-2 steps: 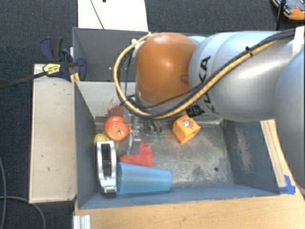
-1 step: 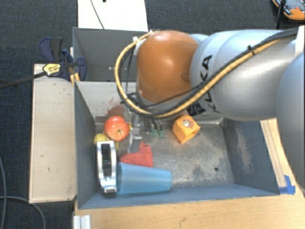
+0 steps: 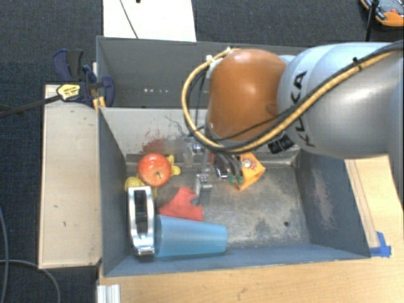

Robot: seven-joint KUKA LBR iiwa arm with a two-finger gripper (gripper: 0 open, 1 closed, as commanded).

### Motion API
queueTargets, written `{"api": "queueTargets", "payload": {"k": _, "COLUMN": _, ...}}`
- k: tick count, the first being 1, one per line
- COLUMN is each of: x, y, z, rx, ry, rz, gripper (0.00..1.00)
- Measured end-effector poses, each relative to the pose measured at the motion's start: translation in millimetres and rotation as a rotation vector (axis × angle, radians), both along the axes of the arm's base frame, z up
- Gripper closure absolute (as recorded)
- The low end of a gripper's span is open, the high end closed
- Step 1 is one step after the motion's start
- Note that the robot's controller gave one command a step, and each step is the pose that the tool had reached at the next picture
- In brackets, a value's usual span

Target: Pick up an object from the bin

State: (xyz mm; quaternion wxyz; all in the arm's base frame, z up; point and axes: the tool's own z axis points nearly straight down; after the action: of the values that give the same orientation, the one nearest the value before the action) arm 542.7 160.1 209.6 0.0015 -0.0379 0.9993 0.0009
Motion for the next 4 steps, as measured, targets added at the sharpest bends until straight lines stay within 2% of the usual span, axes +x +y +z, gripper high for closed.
{"api": "queueTargets", "payload": {"k": 1, "x": 33.1, "y": -4.4, "z": -7.5, "rx": -0.004, "ry": -0.001, "rz": -0.003, "gripper": 0.00}}
{"api": "queueTargets", "payload": {"k": 2, "x": 2.0, "y": 4.1, "z": -33.5, "rx": 0.000, "ry": -0.003, "rz": 0.046, "gripper": 0.00}}
{"api": "queueTargets", "payload": {"k": 3, "x": 1.7, "y": -2.8, "z": -87.0, "rx": 0.001, "ry": -0.003, "rz": 0.021, "gripper": 0.00}}
{"api": "queueTargets", "payload": {"k": 4, "x": 12.2, "y": -4.0, "z": -109.6, "rx": 0.000, "ry": -0.001, "rz": -0.102, "gripper": 0.00}}
